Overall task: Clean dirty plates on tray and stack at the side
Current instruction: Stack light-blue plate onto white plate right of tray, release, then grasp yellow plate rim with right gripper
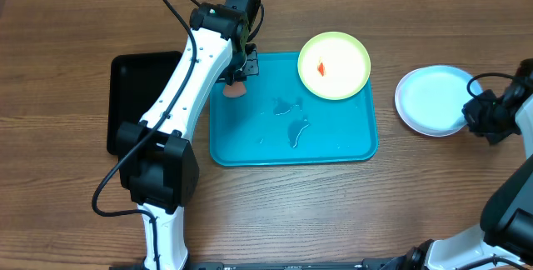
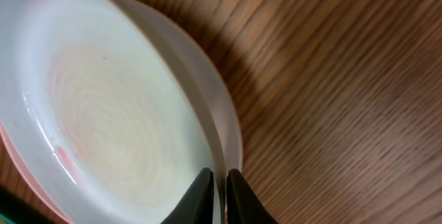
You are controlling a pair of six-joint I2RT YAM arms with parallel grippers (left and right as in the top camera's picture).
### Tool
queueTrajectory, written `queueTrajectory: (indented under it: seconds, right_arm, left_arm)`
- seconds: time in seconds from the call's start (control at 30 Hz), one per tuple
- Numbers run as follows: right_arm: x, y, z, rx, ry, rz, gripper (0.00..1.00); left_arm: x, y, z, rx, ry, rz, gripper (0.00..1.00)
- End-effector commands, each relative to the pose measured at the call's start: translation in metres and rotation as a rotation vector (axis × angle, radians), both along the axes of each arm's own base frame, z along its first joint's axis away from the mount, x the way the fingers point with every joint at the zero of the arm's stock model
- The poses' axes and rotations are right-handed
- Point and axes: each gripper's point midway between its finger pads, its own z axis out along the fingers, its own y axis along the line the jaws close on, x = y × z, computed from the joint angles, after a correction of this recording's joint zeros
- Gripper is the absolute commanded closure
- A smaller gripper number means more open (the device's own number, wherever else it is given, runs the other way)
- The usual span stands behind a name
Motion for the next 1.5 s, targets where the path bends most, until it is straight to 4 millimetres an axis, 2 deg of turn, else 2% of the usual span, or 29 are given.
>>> queueTrajectory:
  seconds: [0.0,0.17,0.3,0.43,0.53,0.67,0.73,0.87,1.07,1.23,1.33,1.47]
  right_arm:
    - [0.018,0.012,0.011,-0.02,-0.042,0.084,0.88]
    - [0.03,0.041,0.012,-0.025,-0.048,0.179,0.76]
    - [0.043,0.062,0.021,-0.033,-0.066,0.242,0.63]
    - [0.056,0.072,0.034,-0.046,-0.094,0.274,0.56]
    - [0.058,0.074,0.036,-0.041,-0.103,0.274,0.56]
    - [0.063,0.091,0.039,0.014,-0.141,0.336,0.56]
    - [0.07,0.113,0.043,0.055,-0.186,0.438,0.53]
    - [0.08,0.145,0.046,0.055,-0.223,0.536,0.53]
    - [0.094,0.199,0.05,0.05,-0.266,0.588,0.64]
    - [0.095,0.21,0.035,-0.058,-0.198,0.457,0.64]
    - [0.096,0.222,0.027,-0.052,-0.188,0.462,0.65]
    - [0.1,0.226,0.014,-0.049,-0.175,0.469,0.65]
  left_arm:
    - [-0.001,0.0,-0.002,-0.006,0.009,-0.01,0.96]
    - [-0.001,0.0,-0.002,-0.006,0.009,-0.01,0.96]
    - [-0.001,0.0,-0.002,-0.006,0.009,-0.01,0.96]
    - [-0.001,0.0,-0.002,-0.006,0.009,-0.01,0.96]
    - [-0.001,0.0,-0.002,-0.006,0.01,-0.01,0.96]
    - [-0.001,0.0,-0.002,-0.006,0.009,-0.01,0.96]
    - [-0.001,0.0,-0.002,-0.006,0.009,-0.01,0.96]
    - [-0.001,0.0,-0.002,-0.006,0.009,-0.01,0.96]
    - [-0.001,0.0,-0.002,-0.006,0.009,-0.01,0.96]
    - [0.0,0.0,-0.002,-0.007,0.006,-0.01,0.96]
    - [0.0,0.0,-0.002,-0.007,0.007,-0.01,0.96]
    - [0.0,0.0,-0.002,-0.007,0.005,-0.01,0.96]
